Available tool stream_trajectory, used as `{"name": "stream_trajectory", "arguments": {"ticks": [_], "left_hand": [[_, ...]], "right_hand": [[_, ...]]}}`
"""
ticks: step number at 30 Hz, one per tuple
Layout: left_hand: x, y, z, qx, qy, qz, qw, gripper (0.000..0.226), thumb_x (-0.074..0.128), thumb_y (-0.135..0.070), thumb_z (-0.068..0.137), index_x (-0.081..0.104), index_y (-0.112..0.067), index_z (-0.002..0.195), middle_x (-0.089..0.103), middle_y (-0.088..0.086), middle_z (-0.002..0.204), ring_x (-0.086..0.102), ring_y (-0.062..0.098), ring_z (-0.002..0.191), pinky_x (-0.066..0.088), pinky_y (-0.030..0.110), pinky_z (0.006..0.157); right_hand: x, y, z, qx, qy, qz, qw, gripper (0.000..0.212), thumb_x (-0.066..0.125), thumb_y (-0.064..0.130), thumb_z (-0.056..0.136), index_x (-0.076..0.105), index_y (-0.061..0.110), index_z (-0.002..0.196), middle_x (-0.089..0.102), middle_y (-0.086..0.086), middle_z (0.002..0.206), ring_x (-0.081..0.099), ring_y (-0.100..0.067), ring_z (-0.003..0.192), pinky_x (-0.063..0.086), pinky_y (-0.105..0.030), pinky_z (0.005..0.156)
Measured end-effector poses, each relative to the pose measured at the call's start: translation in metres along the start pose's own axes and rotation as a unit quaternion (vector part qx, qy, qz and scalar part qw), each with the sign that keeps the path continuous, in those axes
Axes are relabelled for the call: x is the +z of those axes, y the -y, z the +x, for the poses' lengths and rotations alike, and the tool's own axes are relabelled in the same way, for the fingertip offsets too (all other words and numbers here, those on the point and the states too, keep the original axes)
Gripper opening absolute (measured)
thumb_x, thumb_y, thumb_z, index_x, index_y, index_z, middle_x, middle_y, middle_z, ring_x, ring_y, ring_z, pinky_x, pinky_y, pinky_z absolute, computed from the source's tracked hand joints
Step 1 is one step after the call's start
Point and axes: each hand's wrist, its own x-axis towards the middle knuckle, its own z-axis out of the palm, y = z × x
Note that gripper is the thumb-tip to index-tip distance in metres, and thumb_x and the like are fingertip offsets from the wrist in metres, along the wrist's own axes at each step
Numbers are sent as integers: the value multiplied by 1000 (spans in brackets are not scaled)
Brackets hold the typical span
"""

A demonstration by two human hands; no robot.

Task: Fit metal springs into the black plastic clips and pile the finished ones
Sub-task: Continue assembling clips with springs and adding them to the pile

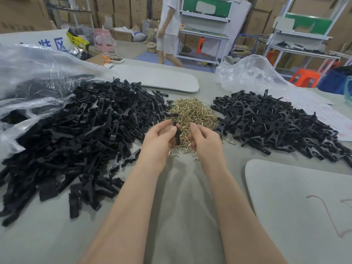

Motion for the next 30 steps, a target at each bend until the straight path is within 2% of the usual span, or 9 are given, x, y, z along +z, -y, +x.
{"name": "stream_trajectory", "arguments": {"ticks": [3, 5, 7, 9, 11, 14, 18, 22, 30], "left_hand": [[0, 3, 1, 15, -8, 57, 998, 18, 59, -4, 91, 61, -18, 102, 67, 5, 96, 64, 14, 86, 52, 23, 79], [0, 4, 2, 20, -8, 78, 997, 17, 61, -5, 90, 61, -22, 95, 66, 4, 95, 63, 15, 87, 51, 26, 82], [1, 6, 2, 29, -3, 94, 995, 19, 60, -6, 91, 60, -25, 92, 66, 1, 92, 62, 14, 86, 50, 25, 79], [1, 7, 2, 37, 4, 102, 994, 20, 59, -6, 91, 60, -26, 90, 65, -3, 88, 61, 11, 81, 51, 22, 71], [1, 7, 2, 41, 9, 109, 993, 20, 59, -6, 92, 61, -25, 92, 64, -5, 83, 62, 7, 75, 52, 19, 66], [3, 8, 2, 54, 13, 123, 991, 17, 59, -5, 92, 60, -20, 100, 63, -4, 83, 62, 5, 71, 53, 17, 66], [0, 8, 3, 81, 1, 154, 985, 19, 59, -4, 91, 58, -17, 105, 61, -1, 95, 63, 11, 81, 54, 18, 70], [-1, 8, 4, 80, 0, 147, 986, 19, 58, -3, 92, 59, -19, 102, 61, 0, 94, 63, 10, 81, 54, 19, 72], [0, 8, 4, 70, 8, 136, 988, 22, 58, -3, 92, 59, -16, 108, 64, 3, 97, 64, 7, 75, 52, 17, 67]], "right_hand": [[-2, 3, 1, 8, 33, -15, 999, 26, 43, 18, 101, 60, 14, 81, 49, 2, 63, 41, -10, 55, 36, -28, 56], [-4, 4, 1, 3, 49, -5, 999, 17, 44, 13, 100, 55, 24, 105, 57, 6, 73, 46, -3, 54, 41, -21, 54], [-6, 2, 1, 1, 35, 10, 999, 20, 51, 12, 97, 50, 22, 114, 65, 3, 83, 50, 4, 52, 44, -13, 53], [-5, 1, 0, 4, -9, 42, 999, 12, 60, 11, 92, 54, 14, 101, 69, -9, 91, 58, 2, 54, 48, -13, 56], [-4, 0, 0, -11, -45, 60, 997, 10, 66, 9, 87, 56, 13, 87, 70, -16, 88, 65, -6, 62, 54, -22, 64], [-1, -3, 0, -32, -39, 56, 997, 11, 68, 9, 86, 61, 15, 79, 71, -7, 79, 68, -17, 74, 57, -32, 76], [1, -4, 0, -45, 20, 28, 998, 18, 63, 8, 89, 66, 23, 81, 71, 9, 78, 66, 0, 76, 51, -15, 72], [-1, -3, 0, -44, 38, 8, 998, 25, 62, 3, 88, 67, 27, 83, 70, 8, 85, 66, -6, 82, 54, -25, 81], [-2, -1, -1, -43, 19, 13, 999, 23, 64, 2, 87, 67, 24, 81, 69, 9, 78, 64, 4, 71, 52, -15, 72]]}}
